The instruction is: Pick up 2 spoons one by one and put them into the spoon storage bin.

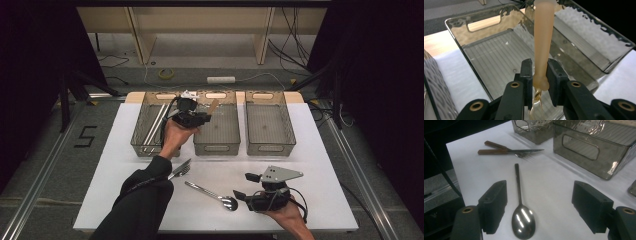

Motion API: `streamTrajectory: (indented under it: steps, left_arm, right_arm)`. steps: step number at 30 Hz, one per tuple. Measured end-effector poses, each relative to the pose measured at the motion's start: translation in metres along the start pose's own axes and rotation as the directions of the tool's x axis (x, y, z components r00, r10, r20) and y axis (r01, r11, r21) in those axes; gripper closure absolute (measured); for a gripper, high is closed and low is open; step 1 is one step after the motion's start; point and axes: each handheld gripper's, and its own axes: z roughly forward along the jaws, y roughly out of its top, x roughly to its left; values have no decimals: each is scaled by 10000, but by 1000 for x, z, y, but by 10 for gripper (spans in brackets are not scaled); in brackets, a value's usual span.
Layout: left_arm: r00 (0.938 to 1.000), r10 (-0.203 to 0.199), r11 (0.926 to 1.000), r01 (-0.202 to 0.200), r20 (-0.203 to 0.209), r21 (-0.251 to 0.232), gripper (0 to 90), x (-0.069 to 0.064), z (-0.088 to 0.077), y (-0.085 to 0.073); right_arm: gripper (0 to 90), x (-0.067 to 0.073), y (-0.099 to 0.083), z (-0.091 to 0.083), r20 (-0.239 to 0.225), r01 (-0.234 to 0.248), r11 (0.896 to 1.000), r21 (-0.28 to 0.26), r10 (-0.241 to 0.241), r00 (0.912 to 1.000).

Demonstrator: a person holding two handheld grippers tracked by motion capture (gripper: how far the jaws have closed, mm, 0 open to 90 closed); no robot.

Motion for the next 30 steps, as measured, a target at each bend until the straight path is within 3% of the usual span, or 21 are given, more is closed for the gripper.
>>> streamTrajectory:
  steps: [3, 6, 8, 18, 25, 30]
  left_arm:
    - [9999, 4, 10000, -3, -151, 84, 751, 1, 6, -3]
    - [9996, -247, 9997, 246, -151, -28, 751, 2, 11, -6]
    - [9995, 10, 9999, -7, -300, 100, 751, 0, 14, -7]
    - [9990, 16, 10000, -17, -441, -34, 730, -5, 25, -8]
    - [9984, -363, 9993, 366, -433, 45, 525, -3, 23, -7]
    - [9992, -402, 9974, 406, -69, 602, 374, -1, 8, -9]
  right_arm:
    - [295, 1, 0, 0, -7, 33, 10000, 35, -33, 10000]
    - [295, 1, 0, 0, -16, 31, 10000, 22, -30, 10000]
    - [295, 0, 0, 0, -23, 25, 10000, 47, -25, 10000]
    - [295, 2, 0, 0, -40, 25, 10000, 48, -25, 10000]
    - [295, 2, 0, 0, -51, 29, 10000, 52, -28, 10000]
    - [295, 2, 0, 0, -34, 14, 10000, 66, -13, 10000]
